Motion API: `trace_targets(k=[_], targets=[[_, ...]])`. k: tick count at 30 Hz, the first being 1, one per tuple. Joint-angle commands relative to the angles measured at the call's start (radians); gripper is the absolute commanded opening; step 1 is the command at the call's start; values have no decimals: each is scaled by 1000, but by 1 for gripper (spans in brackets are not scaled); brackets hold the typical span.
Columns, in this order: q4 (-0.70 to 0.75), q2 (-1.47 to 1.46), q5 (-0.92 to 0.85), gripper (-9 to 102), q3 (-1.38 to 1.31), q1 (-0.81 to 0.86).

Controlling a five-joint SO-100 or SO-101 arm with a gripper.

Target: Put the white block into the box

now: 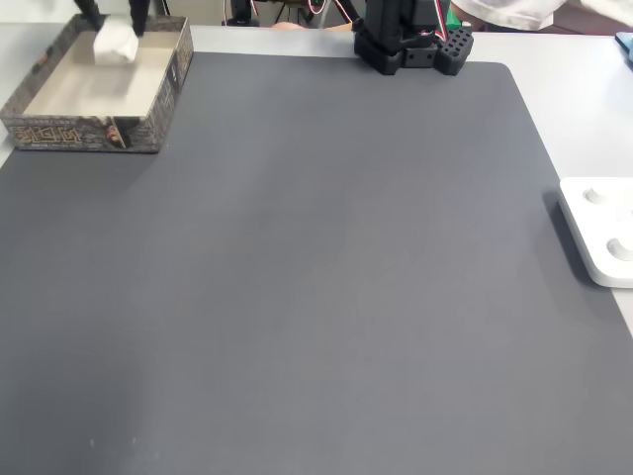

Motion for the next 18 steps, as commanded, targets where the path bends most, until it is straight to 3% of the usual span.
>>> trace_targets(k=[1,18], targets=[[-23,-48,12,-2,-143,-2],[-83,-98,-61,-2,-158,-48]])
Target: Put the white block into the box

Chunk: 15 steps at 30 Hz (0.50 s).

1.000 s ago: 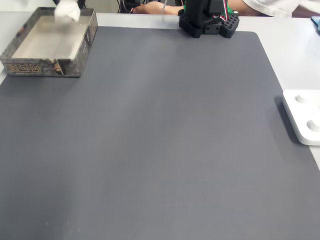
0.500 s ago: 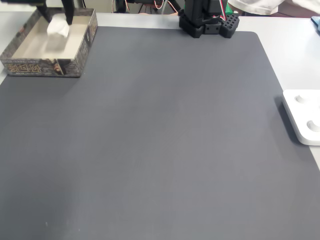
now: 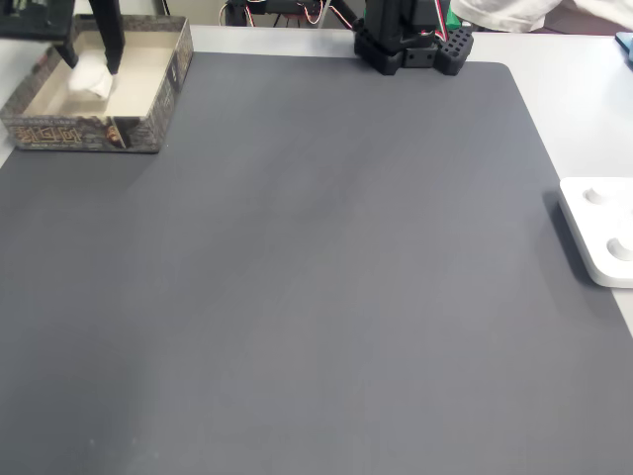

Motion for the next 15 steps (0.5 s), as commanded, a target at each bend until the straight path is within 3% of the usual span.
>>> trace_targets(k=[1,15], targets=[[-8,46,-51,-1,-11,-25],[-2,63,-115,5,23,-32]])
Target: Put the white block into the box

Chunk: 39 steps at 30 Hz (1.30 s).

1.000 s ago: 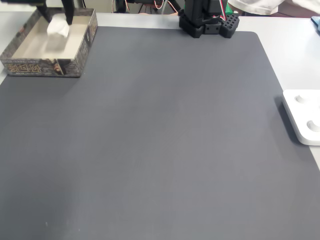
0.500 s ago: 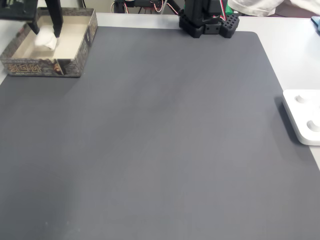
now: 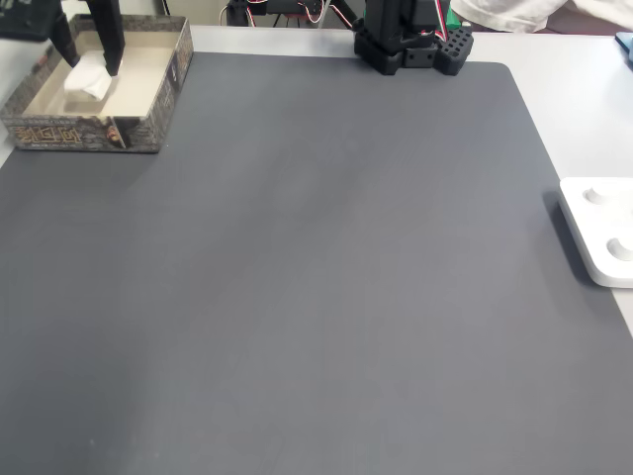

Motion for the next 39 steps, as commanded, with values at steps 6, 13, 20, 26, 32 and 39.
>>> trace_targets(k=[6,13,20,26,32,39], targets=[[-2,77,-18,11,-9,-28],[-8,77,-8,22,-6,-8],[-9,78,-6,26,-8,-2],[-9,124,-11,29,-51,-17],[28,216,-52,25,-55,-23],[72,328,-84,22,6,-41]])
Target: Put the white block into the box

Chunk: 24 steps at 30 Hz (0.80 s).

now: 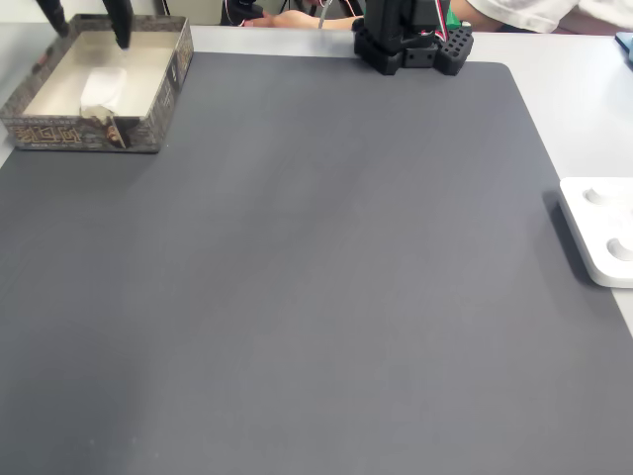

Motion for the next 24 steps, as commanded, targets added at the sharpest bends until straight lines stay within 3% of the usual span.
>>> trace_targets(k=[1,17,24], targets=[[17,160,-21,21,9,-40],[21,322,-52,19,144,-71],[21,463,-160,10,310,-152]])
